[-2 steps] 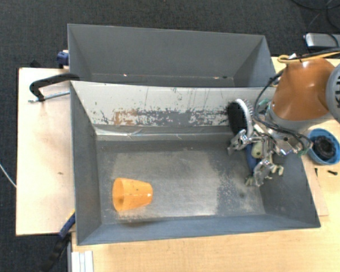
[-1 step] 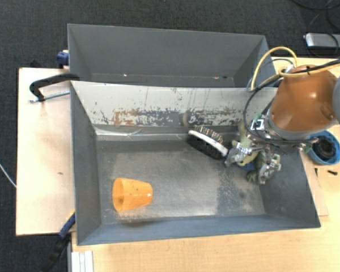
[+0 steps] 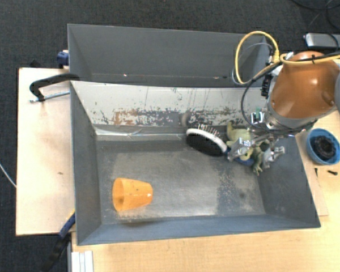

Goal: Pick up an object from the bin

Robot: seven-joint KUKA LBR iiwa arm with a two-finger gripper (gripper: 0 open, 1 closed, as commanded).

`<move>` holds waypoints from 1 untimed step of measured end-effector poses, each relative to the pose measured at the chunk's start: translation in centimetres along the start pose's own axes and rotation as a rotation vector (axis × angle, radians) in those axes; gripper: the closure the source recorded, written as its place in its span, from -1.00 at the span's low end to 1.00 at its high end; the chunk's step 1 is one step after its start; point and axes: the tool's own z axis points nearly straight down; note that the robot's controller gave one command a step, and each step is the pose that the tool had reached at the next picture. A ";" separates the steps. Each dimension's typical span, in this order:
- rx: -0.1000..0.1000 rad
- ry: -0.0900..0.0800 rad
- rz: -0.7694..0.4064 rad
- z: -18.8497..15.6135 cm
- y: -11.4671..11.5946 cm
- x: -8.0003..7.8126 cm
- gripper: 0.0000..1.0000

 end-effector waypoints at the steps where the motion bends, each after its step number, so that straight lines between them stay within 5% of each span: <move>1: -0.007 0.004 0.001 0.0 0.1 0.2 1.00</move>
Offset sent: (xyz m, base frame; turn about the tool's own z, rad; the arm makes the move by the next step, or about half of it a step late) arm 0.0000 0.0000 0.0000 0.0000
